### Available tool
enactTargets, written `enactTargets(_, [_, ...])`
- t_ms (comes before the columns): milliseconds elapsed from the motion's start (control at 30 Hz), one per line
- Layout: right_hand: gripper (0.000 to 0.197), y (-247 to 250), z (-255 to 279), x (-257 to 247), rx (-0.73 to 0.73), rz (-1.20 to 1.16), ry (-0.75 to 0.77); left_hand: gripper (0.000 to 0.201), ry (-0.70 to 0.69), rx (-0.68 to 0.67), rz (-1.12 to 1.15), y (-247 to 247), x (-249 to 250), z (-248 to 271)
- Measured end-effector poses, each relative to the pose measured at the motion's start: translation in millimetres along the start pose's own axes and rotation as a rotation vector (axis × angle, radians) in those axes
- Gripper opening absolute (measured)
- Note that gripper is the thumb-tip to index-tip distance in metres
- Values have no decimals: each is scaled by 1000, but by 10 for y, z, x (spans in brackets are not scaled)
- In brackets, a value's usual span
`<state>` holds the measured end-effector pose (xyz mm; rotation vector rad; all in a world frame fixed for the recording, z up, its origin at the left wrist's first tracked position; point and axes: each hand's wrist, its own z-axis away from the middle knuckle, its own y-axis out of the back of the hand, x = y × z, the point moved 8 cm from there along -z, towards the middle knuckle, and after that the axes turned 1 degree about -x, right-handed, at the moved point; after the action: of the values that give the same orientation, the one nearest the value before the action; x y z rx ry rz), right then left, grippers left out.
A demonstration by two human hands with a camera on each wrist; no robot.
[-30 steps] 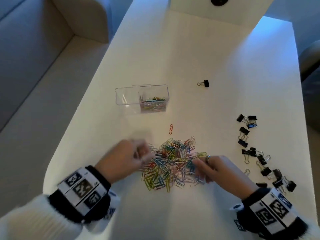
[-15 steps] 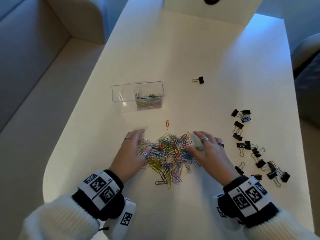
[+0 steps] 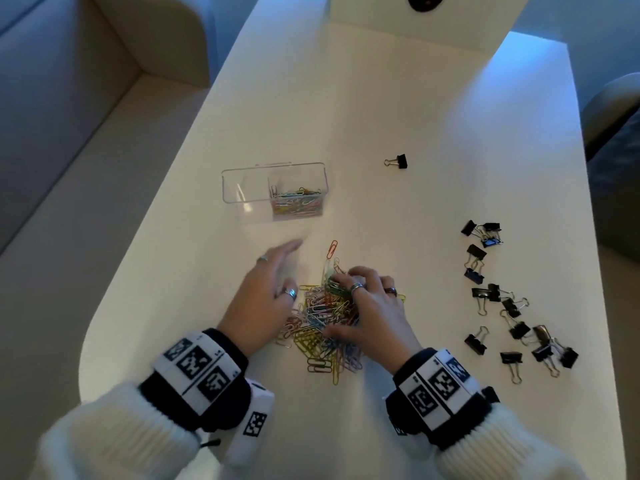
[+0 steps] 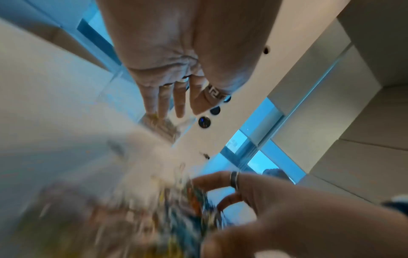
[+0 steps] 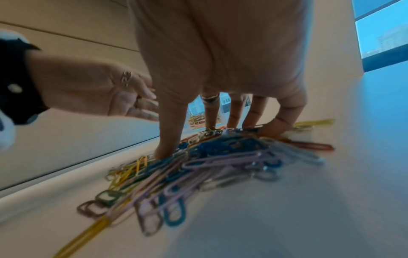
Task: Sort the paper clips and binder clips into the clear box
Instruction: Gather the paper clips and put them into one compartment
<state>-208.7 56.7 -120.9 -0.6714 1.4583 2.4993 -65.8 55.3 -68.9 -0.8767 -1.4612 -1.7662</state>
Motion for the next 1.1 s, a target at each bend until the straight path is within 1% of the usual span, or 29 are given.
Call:
enactTargets(100, [64,27,-57,-40,47,-78,18,49,-77,114,-86,319,169,-151])
enactTargets(233, [42,54,-154,-40,41,-190,11,43,-192,216,-219,666,342,-378])
enactTargets(300, [34,78,-208,-17,40,-217,-2,41,-216,261,-262,797,371,-490])
enactTargets(400, [21,133,-271,7,59,-214,-12,39,-204,271,-318,887,327,-678])
enactTargets(467, [13,164,-296,12,74,-218,-6,41,-176,223,-378,860,237,-818])
enactTargets(533, [11,175,-308,16,69,-222,-4,50,-77,117,-481,779,78,-940])
enactTargets(600, [10,180,-316,28,60,-264,-5,65,24,-9,-554,677,-94,-1012])
enactTargets(667, [8,205,-316,48,68,-319,-15,74,45,-55,-550,626,-187,-1045])
enactTargets(767, [6,331,-326,49,108,-366,-24,74,-14,-3,-481,640,-217,-1066])
enactTargets(833, [6,499,-346,-16,158,-380,3,71,-55,30,-450,635,-225,-1058])
enactTargets(967, [7,926,-436,-277,259,-459,70,68,-72,51,-412,607,-249,-1045])
enactTargets(1100, [10,1301,-635,-563,480,-521,156,68,-77,44,-398,610,-250,-1051])
